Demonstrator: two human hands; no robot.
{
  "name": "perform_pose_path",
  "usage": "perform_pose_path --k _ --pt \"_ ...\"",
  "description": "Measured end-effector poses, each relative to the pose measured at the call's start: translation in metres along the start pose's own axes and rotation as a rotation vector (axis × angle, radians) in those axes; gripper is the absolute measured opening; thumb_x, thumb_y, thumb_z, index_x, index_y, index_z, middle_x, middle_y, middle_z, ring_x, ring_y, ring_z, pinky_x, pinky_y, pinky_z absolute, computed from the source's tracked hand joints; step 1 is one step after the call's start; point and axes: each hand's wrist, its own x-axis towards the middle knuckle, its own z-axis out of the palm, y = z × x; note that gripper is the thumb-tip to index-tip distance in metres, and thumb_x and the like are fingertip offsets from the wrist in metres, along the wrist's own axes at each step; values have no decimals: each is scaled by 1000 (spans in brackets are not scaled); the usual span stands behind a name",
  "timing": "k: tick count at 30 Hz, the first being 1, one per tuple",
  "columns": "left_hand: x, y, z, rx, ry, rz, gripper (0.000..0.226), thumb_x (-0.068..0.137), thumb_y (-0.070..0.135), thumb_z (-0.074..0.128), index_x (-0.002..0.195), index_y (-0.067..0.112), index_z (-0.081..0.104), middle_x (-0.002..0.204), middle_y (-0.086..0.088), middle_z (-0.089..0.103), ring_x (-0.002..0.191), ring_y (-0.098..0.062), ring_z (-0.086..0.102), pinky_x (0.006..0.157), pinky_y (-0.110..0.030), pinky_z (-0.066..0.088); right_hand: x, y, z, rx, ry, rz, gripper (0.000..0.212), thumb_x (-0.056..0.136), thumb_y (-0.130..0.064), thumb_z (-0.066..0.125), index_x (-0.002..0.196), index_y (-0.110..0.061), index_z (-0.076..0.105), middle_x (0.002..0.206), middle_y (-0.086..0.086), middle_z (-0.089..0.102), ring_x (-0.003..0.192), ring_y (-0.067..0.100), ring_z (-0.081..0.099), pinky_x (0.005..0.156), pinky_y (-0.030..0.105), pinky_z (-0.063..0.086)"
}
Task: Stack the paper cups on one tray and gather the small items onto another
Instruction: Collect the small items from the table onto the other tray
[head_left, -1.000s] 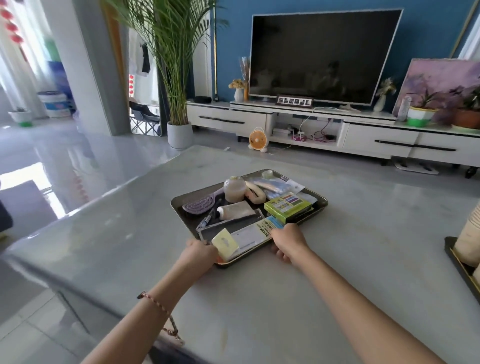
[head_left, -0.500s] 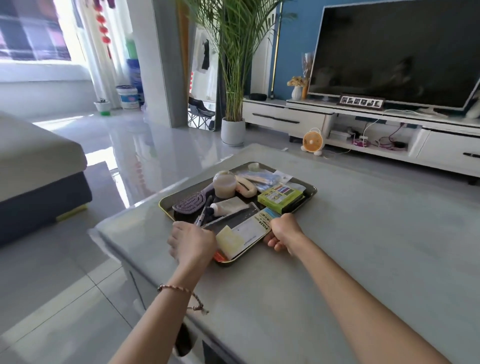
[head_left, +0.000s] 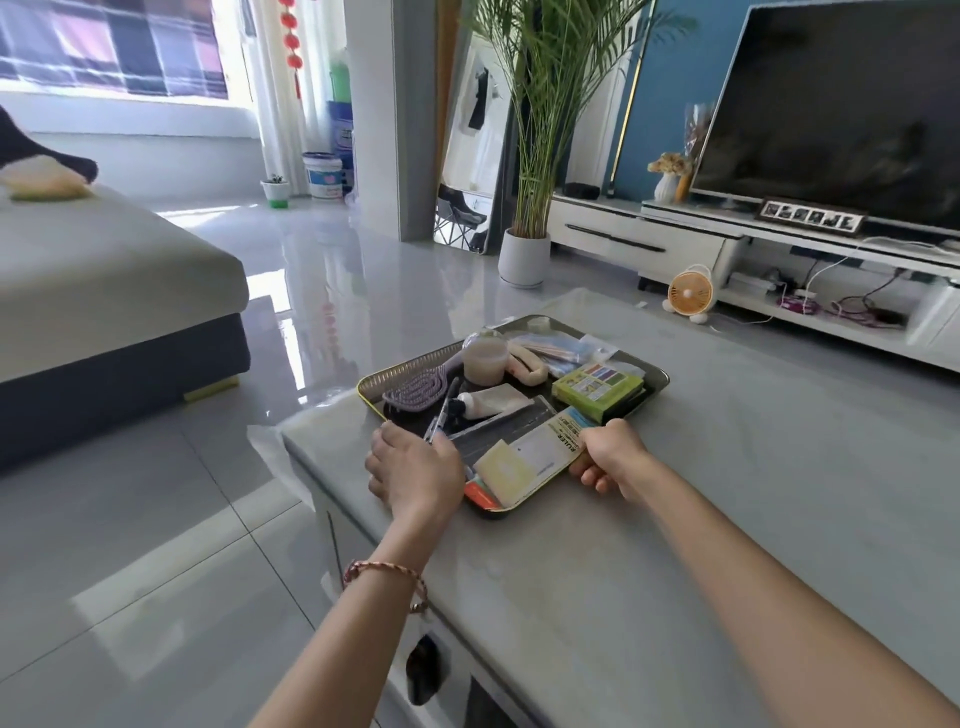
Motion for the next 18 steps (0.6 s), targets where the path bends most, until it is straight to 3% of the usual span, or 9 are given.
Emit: perform_pose_path --k 3,8,12,15,18 --pt "7 -5 -12 -70 36 38 59 96 27 38 144 0 17 150 -19 24 136 -36 23 111 -46 20 0 4 -14 -75 -1 3 25 88 -3 36 68 -5 51 53 11 52 21 9 35 29 10 24" --pt "11 -21 -20 -51 28 169 49 97 18 35 141 -2 27 146 -19 35 135 -33 32 113 -41 25 -11 14 -37 -177 -13 -5 24 89 -4 38 67 -5 48 53 11 51 23 9 37 29 10 24" --pt "10 -24 -22 -115 -10 183 52 97 12 34 145 -2 18 154 -19 16 144 -27 15 117 -34 12 -23 17 -25 -120 -4 -8 25 90 -3 33 69 -5 48 55 10 47 38 15 40 28 10 24" --pt "10 -27 -23 -182 1 156 56 98 12 33 146 -1 8 157 -17 3 146 -23 3 117 -30 6 -23 16 -8 -59 61 -2 21 90 -5 34 90 -3 54 60 11 51 38 15 44 28 12 27" --pt "14 -29 -23 -226 1 139 56 98 8 30 148 1 6 157 -16 1 146 -23 3 116 -28 8 -15 9 11 27 92 9 30 90 -6 33 111 1 54 70 14 54 38 16 46 28 12 29"
